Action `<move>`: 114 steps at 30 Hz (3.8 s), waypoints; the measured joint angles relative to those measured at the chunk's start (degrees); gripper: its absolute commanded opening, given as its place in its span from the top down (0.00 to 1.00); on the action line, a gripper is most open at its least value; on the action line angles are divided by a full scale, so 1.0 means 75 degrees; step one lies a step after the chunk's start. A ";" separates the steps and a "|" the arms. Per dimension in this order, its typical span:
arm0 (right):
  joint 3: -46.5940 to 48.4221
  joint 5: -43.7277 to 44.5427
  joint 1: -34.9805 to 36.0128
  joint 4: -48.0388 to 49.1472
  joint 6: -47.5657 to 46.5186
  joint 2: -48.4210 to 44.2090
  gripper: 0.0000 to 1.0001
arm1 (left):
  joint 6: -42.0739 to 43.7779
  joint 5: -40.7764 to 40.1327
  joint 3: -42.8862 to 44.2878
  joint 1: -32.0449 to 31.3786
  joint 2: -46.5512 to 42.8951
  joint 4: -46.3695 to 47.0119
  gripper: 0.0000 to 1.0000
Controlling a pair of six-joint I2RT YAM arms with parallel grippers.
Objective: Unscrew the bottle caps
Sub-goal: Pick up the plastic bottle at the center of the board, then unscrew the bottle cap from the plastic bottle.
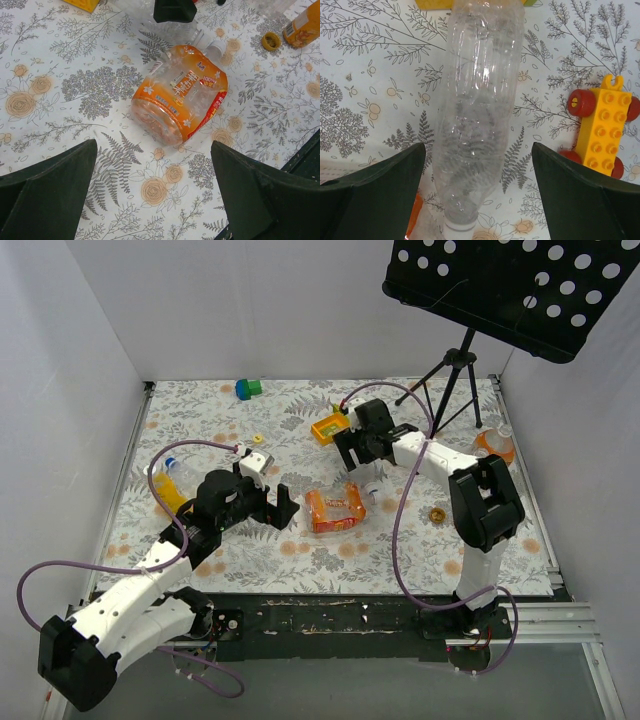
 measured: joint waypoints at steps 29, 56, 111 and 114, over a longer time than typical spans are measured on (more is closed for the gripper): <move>0.0452 -0.1314 -0.0207 -0.0772 -0.0866 -0.0592 0.76 | -0.0073 0.0434 -0.0058 0.0006 -0.0347 0.0306 0.02; -0.2212 -0.5109 0.0525 -0.5441 -0.9658 -0.5863 0.72 | -0.4392 0.5508 0.1784 0.0020 0.1865 0.0510 0.02; -0.2413 -0.5199 0.1276 -0.5217 -0.8935 -0.5674 0.13 | -0.3261 0.6269 0.2229 -0.1918 0.4293 0.0227 1.00; -0.2413 -0.5187 0.1183 -0.5222 -0.8909 -0.5636 0.11 | -0.3042 0.6158 0.1985 -0.1961 0.3896 0.0210 1.00</move>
